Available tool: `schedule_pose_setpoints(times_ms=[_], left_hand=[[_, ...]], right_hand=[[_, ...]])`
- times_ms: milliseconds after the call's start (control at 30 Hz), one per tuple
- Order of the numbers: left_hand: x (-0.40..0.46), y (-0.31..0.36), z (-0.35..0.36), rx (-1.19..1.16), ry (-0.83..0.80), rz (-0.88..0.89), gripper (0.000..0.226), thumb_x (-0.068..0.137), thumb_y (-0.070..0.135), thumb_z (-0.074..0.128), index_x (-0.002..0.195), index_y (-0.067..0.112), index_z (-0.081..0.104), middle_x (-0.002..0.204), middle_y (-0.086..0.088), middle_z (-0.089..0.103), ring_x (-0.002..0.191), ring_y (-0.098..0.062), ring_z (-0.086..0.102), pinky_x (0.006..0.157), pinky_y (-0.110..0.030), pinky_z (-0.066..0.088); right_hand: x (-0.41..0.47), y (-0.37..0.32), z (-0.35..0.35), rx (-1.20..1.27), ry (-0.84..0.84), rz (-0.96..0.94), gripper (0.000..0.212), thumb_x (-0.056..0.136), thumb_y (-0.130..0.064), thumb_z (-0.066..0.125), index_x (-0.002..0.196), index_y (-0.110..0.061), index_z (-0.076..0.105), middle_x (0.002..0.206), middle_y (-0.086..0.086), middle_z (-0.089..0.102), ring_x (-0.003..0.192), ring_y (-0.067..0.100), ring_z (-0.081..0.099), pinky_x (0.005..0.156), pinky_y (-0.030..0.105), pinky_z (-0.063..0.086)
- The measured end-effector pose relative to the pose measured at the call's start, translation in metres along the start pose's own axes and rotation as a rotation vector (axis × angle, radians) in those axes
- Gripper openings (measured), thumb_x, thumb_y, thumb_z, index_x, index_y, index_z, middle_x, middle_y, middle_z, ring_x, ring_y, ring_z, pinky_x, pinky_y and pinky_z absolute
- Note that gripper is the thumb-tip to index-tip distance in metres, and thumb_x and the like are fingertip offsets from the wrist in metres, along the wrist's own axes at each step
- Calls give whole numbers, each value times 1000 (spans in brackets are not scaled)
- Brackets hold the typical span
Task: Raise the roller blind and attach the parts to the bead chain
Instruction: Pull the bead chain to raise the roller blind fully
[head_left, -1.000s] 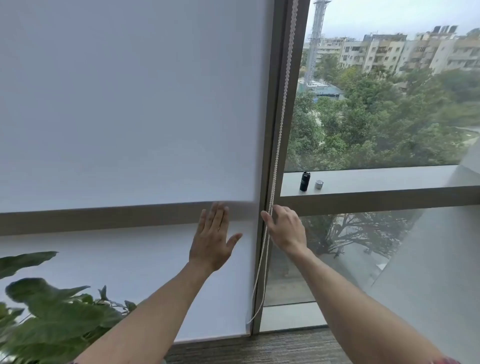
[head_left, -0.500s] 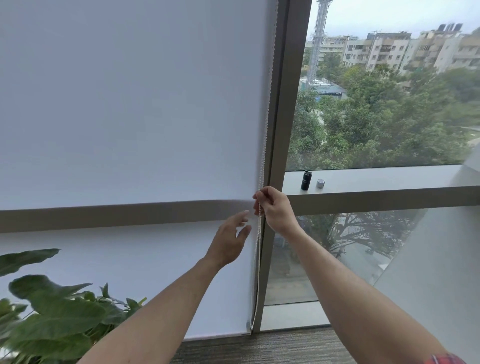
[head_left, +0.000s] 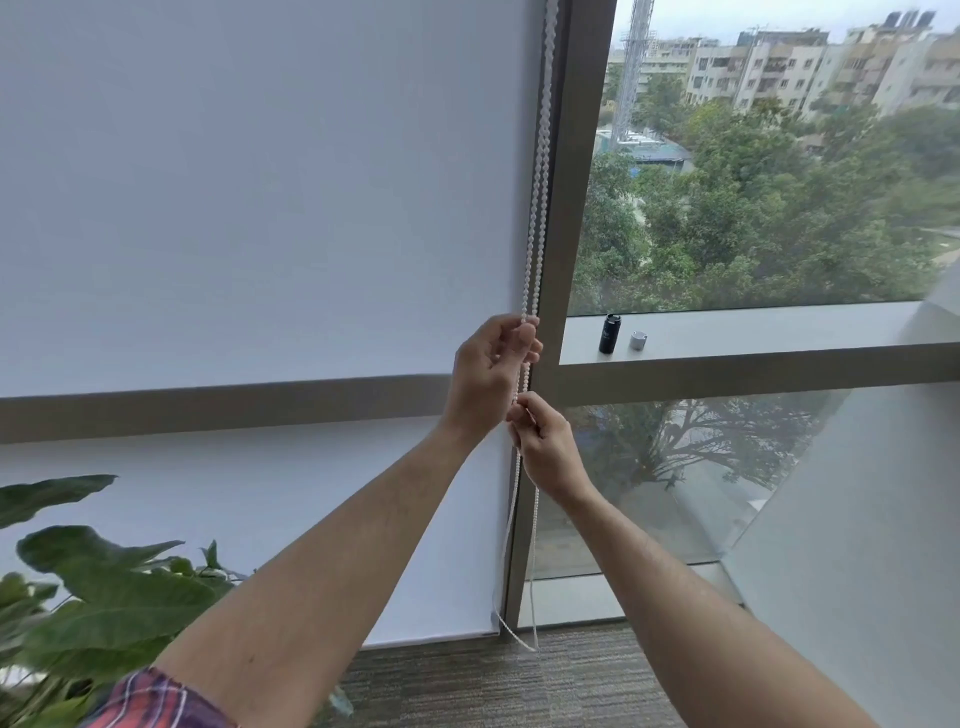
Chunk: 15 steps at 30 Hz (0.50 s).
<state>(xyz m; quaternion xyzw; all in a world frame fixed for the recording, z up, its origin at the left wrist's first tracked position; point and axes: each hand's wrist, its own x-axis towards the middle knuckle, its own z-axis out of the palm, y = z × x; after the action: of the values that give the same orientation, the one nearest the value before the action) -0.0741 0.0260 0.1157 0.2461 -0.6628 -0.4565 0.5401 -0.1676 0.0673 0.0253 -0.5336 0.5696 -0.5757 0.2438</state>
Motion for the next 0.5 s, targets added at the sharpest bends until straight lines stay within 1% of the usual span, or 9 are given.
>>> schedule_pose_setpoints(times_ms=[67,133,200,267,300,367,400,433,500], left_hand=[[0,4,3,-50,-15,3,13,98,18,55,94,12,67,68,-3,65,60,-16,62,61,-29,53],[-2,3,4,-62,-6,-3,18,99,13,54,89,9,67,59,1,60,49,-15,56,50,-26,49],[-6,2,5,-65,-12,-11,21,100,12,52,84,11,66,53,6,55,43,-14,48,43,-24,42],[-10,2,7,-52,-3,-2,22,100,13,52,83,13,66,51,7,51,41,-11,42,42,-22,36],[-13,3,8,-48,13,3,22,99,13,52,83,12,66,52,5,49,42,-9,40,42,-22,35],[-18,3,9,-40,42,13,22,99,15,52,83,13,67,54,0,47,45,-9,39,45,-23,34],[-21,3,9,-35,50,15,22,98,17,52,82,15,67,55,-1,45,46,-10,39,46,-24,34],[-24,3,8,-34,51,13,22,98,18,52,82,16,67,55,-1,44,47,-11,39,47,-25,34],[-29,1,8,-53,48,-5,22,97,17,53,82,13,67,55,-1,43,49,-13,38,47,-25,34]], right_hand=[[-2,-1,0,-14,-24,-12,25,96,-1,45,78,-15,55,53,-14,46,52,7,37,53,26,34],[-7,0,-1,-20,-33,-18,24,96,-1,44,78,-14,54,53,-13,47,51,9,37,53,27,35],[-13,0,-3,-7,-44,-11,24,95,0,44,78,-13,53,53,-13,48,51,11,38,52,30,36],[-16,-3,-4,2,-67,-10,27,93,3,43,76,-15,54,52,-11,51,49,10,41,50,27,38],[-17,-6,-4,9,-88,-10,31,90,4,43,73,-19,55,53,-10,52,48,10,44,50,26,40],[-18,-13,-7,32,-144,-17,36,86,2,45,69,-28,57,56,-7,58,50,12,53,53,26,46],[-17,-16,-11,43,-180,-29,35,87,0,48,69,-29,61,59,-5,62,53,14,57,57,27,49],[-15,-19,-16,45,-220,-35,31,88,-3,53,72,-25,65,63,0,66,58,16,61,61,30,51],[-6,-25,-31,79,-290,5,14,89,-4,64,83,-12,72,76,13,72,70,20,67,71,37,56]])
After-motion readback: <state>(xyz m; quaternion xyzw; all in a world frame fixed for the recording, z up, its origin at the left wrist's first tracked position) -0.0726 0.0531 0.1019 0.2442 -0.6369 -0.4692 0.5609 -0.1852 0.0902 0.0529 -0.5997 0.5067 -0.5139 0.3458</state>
